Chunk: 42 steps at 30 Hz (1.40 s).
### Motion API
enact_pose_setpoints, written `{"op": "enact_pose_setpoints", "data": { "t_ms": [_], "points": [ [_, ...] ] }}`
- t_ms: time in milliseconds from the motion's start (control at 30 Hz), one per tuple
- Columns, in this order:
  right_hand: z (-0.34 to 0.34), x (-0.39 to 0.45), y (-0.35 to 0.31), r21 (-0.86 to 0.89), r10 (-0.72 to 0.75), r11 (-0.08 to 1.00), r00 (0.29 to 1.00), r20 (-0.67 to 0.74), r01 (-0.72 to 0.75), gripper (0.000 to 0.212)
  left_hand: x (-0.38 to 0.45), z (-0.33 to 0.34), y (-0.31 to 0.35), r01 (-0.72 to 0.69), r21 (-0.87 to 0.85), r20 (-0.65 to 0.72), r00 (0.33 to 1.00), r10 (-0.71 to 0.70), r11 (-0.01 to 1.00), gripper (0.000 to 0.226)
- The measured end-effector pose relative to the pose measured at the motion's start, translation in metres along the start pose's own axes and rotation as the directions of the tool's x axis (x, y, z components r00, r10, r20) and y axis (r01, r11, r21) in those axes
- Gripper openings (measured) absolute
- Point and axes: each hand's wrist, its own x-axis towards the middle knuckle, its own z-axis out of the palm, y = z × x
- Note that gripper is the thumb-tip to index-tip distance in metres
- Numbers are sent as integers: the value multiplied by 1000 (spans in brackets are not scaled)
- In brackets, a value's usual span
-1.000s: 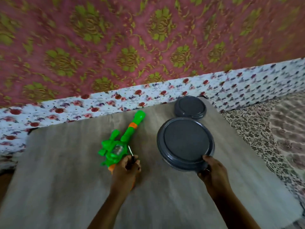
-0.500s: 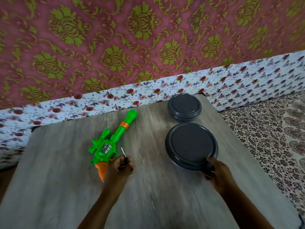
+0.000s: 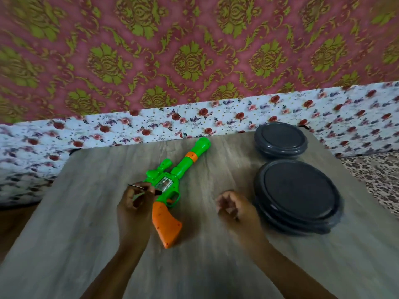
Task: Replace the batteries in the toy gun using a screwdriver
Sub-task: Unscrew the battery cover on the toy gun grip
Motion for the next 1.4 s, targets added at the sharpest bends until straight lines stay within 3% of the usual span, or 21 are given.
{"op": "enact_pose_setpoints", "data": {
  "t_ms": [67,100,167,200,267,300,333,367,400,433,467,500,533,567,600,667,733,900,1133,1267,1400],
  "points": [
    [29,17,13,36,11,999,998,69,-13,13,18,-5,-51,-44,54,-45,998,47,998,14],
    [45,25,22,45,1,999,996,85,-5,16,16,-1,-70,11,90,-22,1000,-10,996,11],
    [64,30,39,64,-15,998,997,75,10,26,19,10,-159,78,273,26,996,-89,959,45],
    [69,31,46,70,-21,997,998,64,17,27,11,14,-159,-10,370,61,998,-14,929,56],
    [74,28,54,104,-43,994,997,71,36,25,17,4,-195,-7,420,39,999,-10,908,46],
    [74,27,55,143,-56,989,995,86,43,24,41,-1,-246,-35,440,-7,999,42,897,39],
    [75,27,56,170,-66,984,993,102,48,24,48,-20,-242,-22,498,-25,999,40,867,49],
    [74,28,57,175,-73,983,992,106,54,23,67,-27,-323,-7,489,1,1000,7,872,71],
    [72,29,57,161,-88,984,991,102,71,24,78,-31,-339,-21,424,23,1000,13,905,82],
    [74,28,57,138,-111,986,988,104,96,24,74,-29,-315,-105,396,57,994,90,912,80],
    [74,28,57,113,-126,987,986,113,113,24,73,-31,-310,-136,421,-15,988,157,897,69],
    [75,26,55,92,-135,988,983,128,124,23,60,-22,-230,-170,319,-82,975,206,933,55],
    [75,25,54,87,-135,989,980,146,123,23,30,-15,-138,-294,200,-71,947,313,935,33],
    [76,25,53,104,-131,988,979,157,115,22,20,-15,-114,-373,83,-127,916,382,924,17],
    [76,22,51,143,-131,984,980,152,109,23,8,-18,-91,-447,39,-121,885,449,894,17],
    [73,22,46,271,-112,959,988,106,79,25,-7,-18,-66,-452,-6,-79,889,450,892,26],
    [69,23,44,374,-69,926,996,50,45,24,-8,-14,-69,-374,-45,-40,927,372,926,29],
    [63,15,38,463,2,886,1000,-5,1,24,-28,-9,-51,-358,-120,15,932,362,926,23],
    [62,-2,28,288,33,949,949,314,-128,57,-47,3,-47,-380,-53,127,915,383,924,28],
    [58,-5,34,329,-13,936,921,389,-126,56,-52,6,-50,-370,-58,180,910,375,927,30],
    [61,-7,36,362,-37,926,929,369,-106,39,-52,5,-52,-340,-30,233,912,338,940,29]
  ]
}}
